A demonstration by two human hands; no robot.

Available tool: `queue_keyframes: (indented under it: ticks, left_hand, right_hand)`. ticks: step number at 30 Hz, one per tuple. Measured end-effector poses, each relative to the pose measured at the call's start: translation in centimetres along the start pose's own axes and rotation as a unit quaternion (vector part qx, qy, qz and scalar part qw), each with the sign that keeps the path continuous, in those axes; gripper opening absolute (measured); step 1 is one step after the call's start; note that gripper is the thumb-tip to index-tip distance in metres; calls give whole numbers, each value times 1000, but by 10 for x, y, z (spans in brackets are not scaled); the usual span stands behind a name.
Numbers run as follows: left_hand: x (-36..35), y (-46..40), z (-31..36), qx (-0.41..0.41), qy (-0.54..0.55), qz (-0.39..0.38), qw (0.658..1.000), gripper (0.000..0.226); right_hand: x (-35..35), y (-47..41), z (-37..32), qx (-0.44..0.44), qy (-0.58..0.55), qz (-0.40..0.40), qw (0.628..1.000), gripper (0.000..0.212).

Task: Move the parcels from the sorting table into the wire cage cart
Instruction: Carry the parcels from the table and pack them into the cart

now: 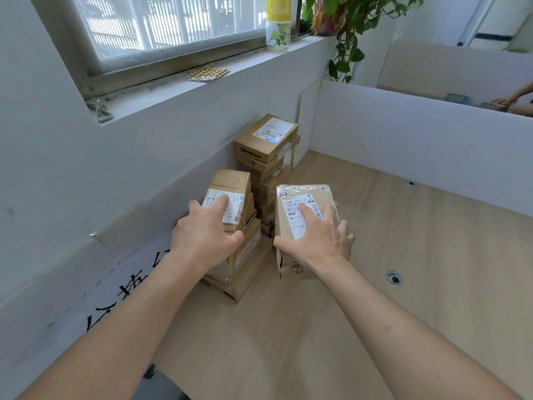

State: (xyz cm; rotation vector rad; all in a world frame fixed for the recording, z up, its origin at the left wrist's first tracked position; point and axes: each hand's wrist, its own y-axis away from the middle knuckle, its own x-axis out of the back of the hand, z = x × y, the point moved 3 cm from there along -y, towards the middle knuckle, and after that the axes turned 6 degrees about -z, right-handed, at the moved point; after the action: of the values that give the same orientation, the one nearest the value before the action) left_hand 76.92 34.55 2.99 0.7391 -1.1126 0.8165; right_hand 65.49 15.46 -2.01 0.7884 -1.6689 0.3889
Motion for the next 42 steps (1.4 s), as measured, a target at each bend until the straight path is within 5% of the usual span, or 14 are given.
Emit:
queue_keyframes:
  ticks: [18,42]
  left_hand:
    - [-95,206,-6,189,9,56,980,86]
    - [-204,518,-109,415,95,27,904,87]
  right_hand:
    - [-46,136,46,219,32,-21,975,101]
    - [-170,396,29,438,118,-95,886,101]
